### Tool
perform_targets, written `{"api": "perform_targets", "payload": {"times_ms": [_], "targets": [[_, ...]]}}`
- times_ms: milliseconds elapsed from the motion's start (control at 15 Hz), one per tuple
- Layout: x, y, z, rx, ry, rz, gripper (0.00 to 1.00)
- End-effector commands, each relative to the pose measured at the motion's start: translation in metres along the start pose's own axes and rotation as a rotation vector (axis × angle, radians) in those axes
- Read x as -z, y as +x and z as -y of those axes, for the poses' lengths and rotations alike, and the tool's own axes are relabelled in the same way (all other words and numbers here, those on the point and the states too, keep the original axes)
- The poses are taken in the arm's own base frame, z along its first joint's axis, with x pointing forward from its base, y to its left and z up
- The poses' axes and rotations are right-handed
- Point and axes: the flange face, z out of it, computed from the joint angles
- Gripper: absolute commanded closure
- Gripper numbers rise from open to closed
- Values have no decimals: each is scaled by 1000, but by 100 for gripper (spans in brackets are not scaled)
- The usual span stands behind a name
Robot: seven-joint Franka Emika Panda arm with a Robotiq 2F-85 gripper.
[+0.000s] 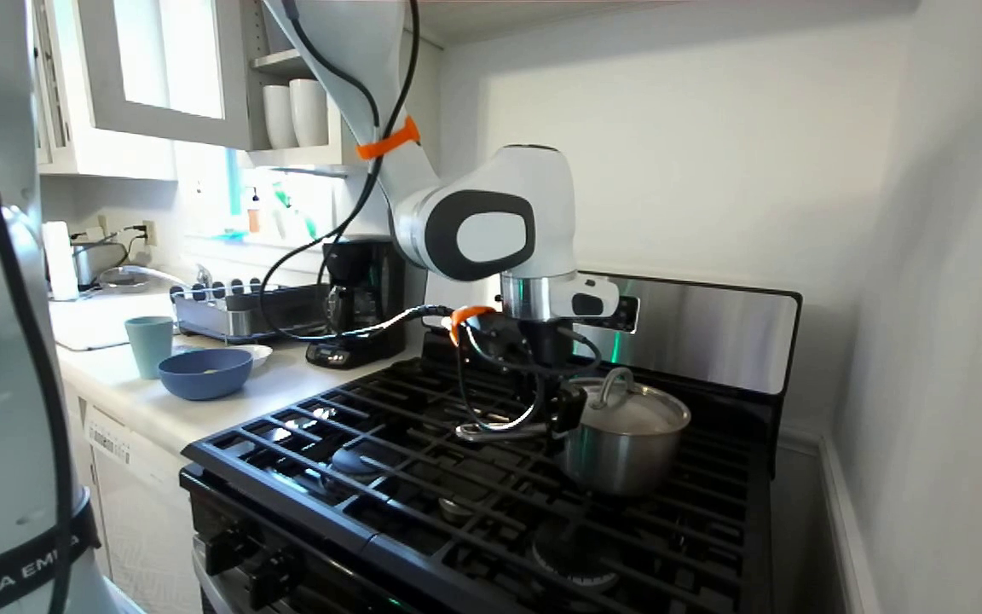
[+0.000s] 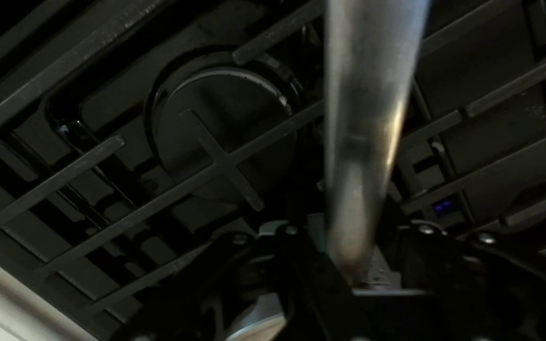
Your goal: Pick up the silver pot and put it on the top left cooker on the hob of the stove
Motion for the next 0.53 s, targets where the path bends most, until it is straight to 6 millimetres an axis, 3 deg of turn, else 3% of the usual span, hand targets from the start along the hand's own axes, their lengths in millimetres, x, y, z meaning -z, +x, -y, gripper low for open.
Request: {"api": "perform_targets", "payload": {"times_ms": [0,467], "targets": [[-5,-2,4,10,27,-44,65],[-7,-4,5,36,43,-119,61]]}}
